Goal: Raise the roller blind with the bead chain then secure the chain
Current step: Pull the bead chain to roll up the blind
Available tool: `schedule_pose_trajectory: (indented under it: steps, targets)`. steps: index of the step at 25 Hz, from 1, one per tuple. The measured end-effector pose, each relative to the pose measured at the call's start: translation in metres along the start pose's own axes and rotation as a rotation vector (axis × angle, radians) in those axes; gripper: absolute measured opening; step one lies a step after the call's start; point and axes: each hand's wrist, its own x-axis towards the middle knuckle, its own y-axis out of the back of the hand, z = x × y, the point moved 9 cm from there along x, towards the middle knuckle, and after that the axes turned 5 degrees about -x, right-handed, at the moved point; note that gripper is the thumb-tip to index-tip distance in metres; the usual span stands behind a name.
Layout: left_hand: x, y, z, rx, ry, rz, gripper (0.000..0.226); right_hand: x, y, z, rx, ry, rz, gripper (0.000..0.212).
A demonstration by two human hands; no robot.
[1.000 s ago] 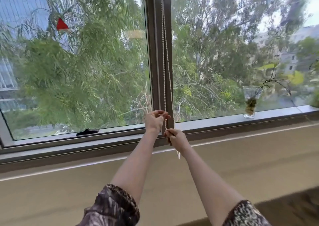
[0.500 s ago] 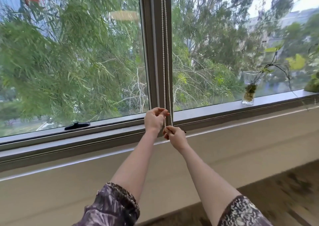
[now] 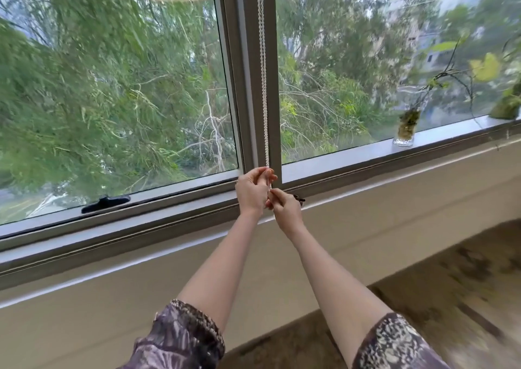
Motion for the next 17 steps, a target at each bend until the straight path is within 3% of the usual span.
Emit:
schedule_pose_trajectory:
  steps: [4, 9, 13, 17]
  targets:
    - [0.007, -0.001, -0.044, -0.02, 0.101, 0.01, 0.017, 0.01, -0.011, 0.015, 0.034, -0.001, 0.013, 0.035]
    - [0.012, 0.003, -0.097, 0.066, 0.126, 0.049, 0.008, 0.028, -0.03, 0.06, -0.052, 0.017, -0.077, 0.016]
    - [0.013, 0.012, -0.133, 0.194, 0.116, 0.145, 0.005, 0.05, -0.033, 0.086, -0.104, 0.03, -0.154, 0.015]
    - [0.024, 0.0, -0.157, 0.171, 0.163, 0.171, 0.008, 0.076, -0.019, 0.114, 0.207, -0.115, -0.12, 0.013]
